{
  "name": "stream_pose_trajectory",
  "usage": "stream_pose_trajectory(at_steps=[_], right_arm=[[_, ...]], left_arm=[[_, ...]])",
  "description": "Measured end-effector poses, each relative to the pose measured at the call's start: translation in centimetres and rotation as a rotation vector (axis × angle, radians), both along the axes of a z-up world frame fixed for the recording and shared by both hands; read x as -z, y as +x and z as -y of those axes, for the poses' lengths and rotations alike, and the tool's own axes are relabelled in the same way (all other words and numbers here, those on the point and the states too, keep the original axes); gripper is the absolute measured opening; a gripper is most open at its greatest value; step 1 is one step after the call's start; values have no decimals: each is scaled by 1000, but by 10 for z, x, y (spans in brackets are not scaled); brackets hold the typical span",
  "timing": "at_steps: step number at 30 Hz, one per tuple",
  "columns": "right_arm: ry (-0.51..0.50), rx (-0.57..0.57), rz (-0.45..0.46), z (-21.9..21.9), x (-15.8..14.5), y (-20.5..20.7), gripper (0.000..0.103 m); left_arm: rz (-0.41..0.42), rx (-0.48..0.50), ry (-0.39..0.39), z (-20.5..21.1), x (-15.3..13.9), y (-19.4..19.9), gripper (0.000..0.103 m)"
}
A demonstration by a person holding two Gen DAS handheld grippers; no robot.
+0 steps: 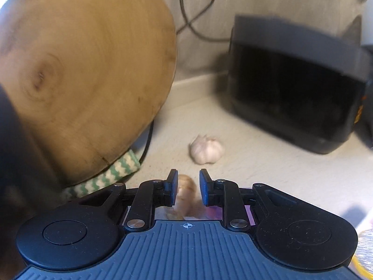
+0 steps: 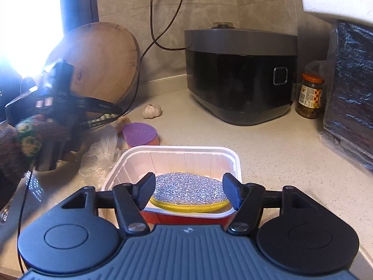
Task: Collect trash
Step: 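Grasp the ginger root with the left tool while the right tool lifts the sponge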
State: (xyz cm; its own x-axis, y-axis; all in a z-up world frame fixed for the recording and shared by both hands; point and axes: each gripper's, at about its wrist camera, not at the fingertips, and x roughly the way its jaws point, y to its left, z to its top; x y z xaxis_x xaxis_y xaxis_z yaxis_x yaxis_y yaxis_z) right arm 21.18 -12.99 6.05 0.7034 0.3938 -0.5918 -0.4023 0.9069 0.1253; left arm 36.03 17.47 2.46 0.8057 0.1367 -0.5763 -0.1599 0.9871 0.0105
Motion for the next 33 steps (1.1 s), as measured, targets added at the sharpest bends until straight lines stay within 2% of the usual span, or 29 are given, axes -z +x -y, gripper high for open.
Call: stream_pose_trajectory(at_steps=[3, 7, 9, 11, 13, 15, 16, 20, 25, 30, 33], right_arm=[[8, 8, -12, 6, 4, 5, 65], [7, 27, -16, 10, 6, 12, 72], [9, 37, -22, 10, 7, 14, 73], [7, 35, -24, 9, 7, 14, 74], [0, 27, -23, 9, 6, 12, 74], [-9, 15, -23, 8, 4, 9, 74], [-14, 11, -23, 8, 3, 8, 74], [-39, -25, -28, 7, -1, 6, 74], [-94, -19, -36, -8, 0, 10, 74], [-118, -44, -148, -46, -3, 42, 84], [-268, -33, -183, -79, 9, 56, 84]], left_arm=[[-35, -23, 10, -1, 12, 14, 28], [-52, -36, 70, 4, 21, 16, 51], [-77, -59, 84, 2, 26, 21, 56], [-105, -88, 84, -5, 32, 27, 56], [-119, -99, 27, -14, 36, 30, 54], [-108, -99, -29, -20, 38, 27, 47], [-99, -97, -25, -20, 37, 25, 43], [-96, -34, -32, -13, 33, 11, 43], [-9, 71, 40, 3, 9, -22, 43], [74, 81, -30, 0, -21, -65, 43], [119, 131, -59, 5, -31, -100, 43]])
